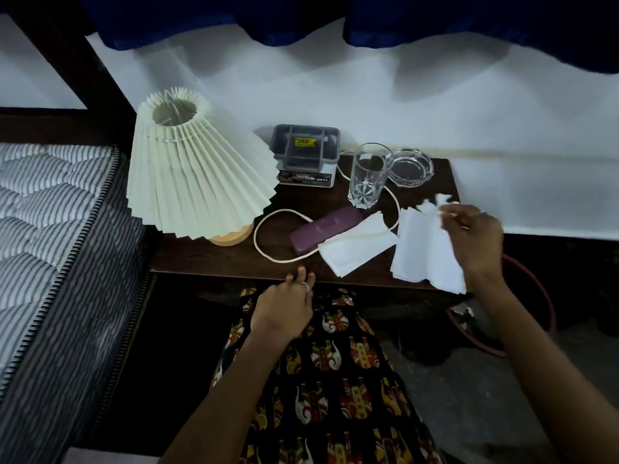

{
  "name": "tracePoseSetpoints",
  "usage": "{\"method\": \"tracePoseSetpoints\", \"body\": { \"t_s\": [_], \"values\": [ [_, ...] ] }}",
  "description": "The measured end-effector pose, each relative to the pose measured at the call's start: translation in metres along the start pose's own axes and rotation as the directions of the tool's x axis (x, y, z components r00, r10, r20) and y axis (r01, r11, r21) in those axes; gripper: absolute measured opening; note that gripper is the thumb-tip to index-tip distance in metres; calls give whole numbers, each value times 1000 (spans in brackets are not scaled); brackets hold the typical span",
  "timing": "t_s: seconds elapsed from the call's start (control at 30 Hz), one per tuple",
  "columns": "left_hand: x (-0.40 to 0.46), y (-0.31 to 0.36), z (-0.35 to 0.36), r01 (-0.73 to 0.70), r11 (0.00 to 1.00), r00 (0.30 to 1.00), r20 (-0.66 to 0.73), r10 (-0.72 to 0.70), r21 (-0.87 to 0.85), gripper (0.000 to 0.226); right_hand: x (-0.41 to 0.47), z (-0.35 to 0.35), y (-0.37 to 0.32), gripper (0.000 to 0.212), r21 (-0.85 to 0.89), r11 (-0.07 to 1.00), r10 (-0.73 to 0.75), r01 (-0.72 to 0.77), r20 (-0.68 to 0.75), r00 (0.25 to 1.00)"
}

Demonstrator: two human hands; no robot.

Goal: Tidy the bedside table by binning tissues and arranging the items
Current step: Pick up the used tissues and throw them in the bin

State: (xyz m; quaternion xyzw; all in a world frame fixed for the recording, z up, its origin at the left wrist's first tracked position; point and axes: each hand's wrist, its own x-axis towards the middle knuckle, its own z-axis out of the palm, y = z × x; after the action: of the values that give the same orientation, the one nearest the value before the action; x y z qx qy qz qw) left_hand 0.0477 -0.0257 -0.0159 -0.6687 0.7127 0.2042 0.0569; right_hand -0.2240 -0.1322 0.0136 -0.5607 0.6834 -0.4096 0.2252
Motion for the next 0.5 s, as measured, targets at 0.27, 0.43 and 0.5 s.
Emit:
{"method": "tracePoseSetpoints", "body": {
  "t_s": [0.27,0.43,0.5],
  "values": [
    [-1,6,1,24,998,1000,-4,-23,61,46,3,-58,108,23,-104,912,369,-396,-210,905],
    [2,6,1,27,995,1000,10,-28,100,46,-10,-59,134,22,-242,877,402,-416,-109,909],
    [2,7,2,32,995,999,19,-34,94,47,-10,-59,141,22,-263,858,432,-441,-92,897]
  ]
}}
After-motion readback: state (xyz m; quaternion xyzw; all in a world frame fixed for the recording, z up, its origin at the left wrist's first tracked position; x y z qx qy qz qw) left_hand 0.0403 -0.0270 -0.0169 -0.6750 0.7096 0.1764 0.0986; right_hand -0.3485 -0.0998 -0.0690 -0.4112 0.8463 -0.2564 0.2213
